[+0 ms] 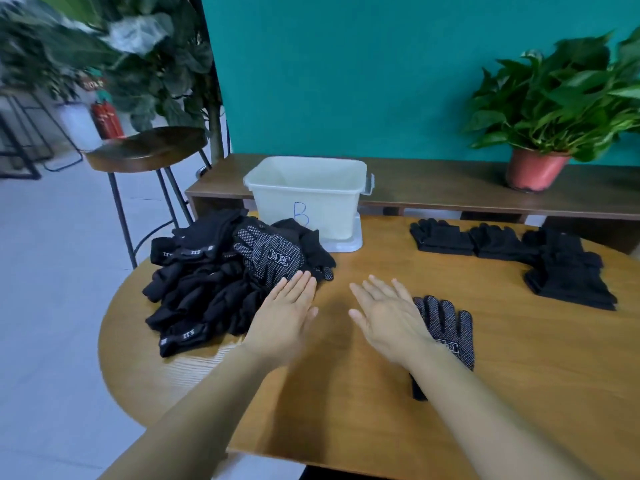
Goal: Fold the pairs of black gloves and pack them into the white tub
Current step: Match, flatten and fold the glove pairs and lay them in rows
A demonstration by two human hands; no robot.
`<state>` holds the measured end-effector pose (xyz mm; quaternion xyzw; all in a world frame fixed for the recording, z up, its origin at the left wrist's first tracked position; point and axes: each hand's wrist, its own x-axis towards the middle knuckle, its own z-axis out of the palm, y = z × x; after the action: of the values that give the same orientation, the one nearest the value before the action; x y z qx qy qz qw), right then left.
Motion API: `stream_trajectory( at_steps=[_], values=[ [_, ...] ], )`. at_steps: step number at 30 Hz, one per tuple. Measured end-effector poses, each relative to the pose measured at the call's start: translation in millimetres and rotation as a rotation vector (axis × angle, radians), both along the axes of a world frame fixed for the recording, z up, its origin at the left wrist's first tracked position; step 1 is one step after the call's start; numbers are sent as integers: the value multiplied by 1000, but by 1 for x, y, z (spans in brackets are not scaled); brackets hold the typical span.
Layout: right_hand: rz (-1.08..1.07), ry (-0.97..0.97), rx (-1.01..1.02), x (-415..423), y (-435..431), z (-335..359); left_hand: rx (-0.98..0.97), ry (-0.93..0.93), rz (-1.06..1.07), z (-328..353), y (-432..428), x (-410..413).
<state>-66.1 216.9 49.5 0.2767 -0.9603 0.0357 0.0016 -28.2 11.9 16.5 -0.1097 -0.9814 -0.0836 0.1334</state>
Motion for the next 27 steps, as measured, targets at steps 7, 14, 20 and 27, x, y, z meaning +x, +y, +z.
stream_trajectory(
  at_steps=[7, 14, 20, 27],
  values=[
    [87, 88, -39, -46, -67, 16, -130, 184, 115, 9, -64, -43],
    [121, 167, -118, -113, -122, 12, -157, 334, 149, 23, -111, -113],
    [46, 146, -69, -151, -153, -5, -164, 97, 292, 27, -114, -153],
    [-29, 60, -274, -156, -165, -16, -54, 128, 223, 21, -113, -150]
  ],
)
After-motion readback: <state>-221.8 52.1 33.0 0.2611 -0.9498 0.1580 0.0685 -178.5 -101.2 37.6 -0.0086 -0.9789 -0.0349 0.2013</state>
